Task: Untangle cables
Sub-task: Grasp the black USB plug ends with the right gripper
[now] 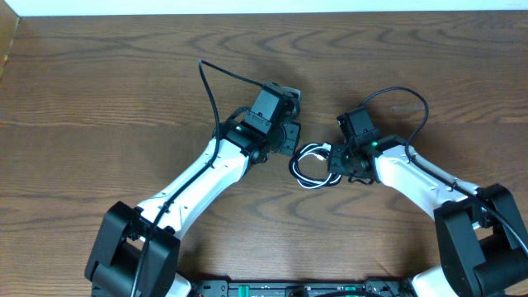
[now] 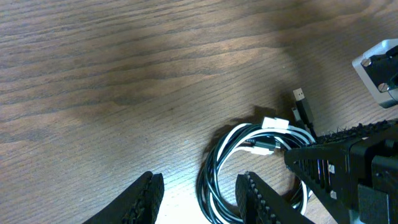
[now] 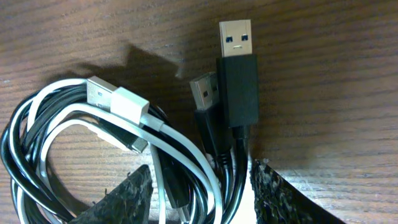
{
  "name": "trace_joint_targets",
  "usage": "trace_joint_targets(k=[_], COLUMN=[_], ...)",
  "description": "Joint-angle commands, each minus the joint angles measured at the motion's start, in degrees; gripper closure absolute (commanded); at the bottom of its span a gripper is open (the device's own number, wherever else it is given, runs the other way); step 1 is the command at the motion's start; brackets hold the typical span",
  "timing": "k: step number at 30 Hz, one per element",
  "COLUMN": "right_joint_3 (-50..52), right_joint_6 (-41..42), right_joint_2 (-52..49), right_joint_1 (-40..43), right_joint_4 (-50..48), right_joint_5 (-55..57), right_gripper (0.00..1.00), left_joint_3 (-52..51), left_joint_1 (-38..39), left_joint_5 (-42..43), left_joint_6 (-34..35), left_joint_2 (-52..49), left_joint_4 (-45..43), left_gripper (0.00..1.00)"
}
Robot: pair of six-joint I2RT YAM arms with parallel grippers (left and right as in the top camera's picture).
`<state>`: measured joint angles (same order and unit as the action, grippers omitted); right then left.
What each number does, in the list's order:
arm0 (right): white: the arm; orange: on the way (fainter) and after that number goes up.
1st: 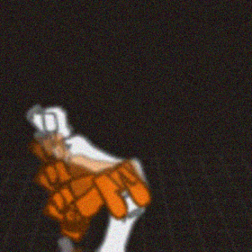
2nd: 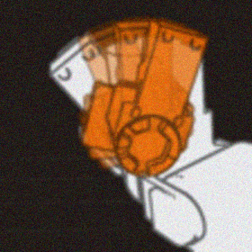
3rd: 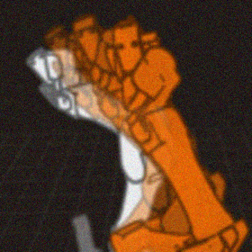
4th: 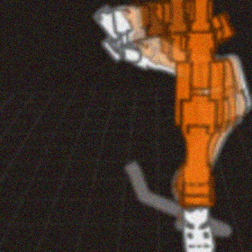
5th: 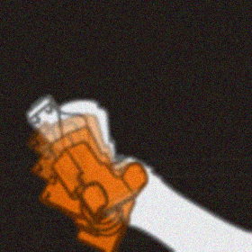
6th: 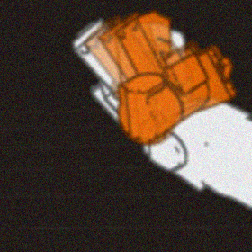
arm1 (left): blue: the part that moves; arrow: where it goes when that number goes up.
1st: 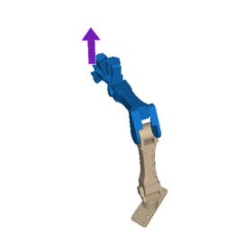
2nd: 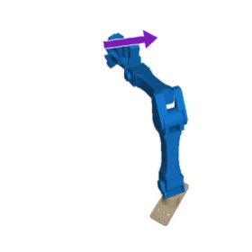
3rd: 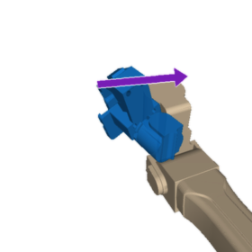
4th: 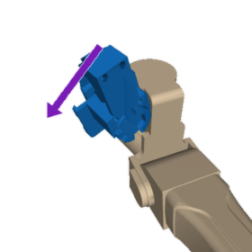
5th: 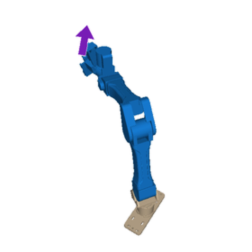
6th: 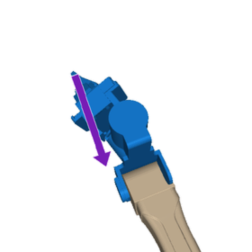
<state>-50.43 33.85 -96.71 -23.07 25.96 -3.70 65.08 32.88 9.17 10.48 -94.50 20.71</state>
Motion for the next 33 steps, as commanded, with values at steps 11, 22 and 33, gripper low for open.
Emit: trace_joint_targets(k=[11,22,33], right_joint_3=[0.5,0.1,-8.3], right_joint_6=[-0.7,-1.4,-5.1], right_joint_2=[-2.4,-6.0,0.4], right_joint_1=[-4.8,-4.7,-0.2], right_joint_4=[-0.9,-1.1,4.0], right_joint_5=[0.8,1.4,1.6], right_gripper=[0.62,0.99,0.99], left_joint_3=[-1.1,-1.1,-1.1], left_joint_1=[0.0,0.0,0.0], left_joint_5=[0.9,0.9,7.1], left_joint_6=[-0.3,-0.3,-0.4], left_joint_2=[-0.7,-0.7,-0.7], left_joint_4=[2.3,3.5,6.1], left_gripper=[0.57,0.57,0.4])
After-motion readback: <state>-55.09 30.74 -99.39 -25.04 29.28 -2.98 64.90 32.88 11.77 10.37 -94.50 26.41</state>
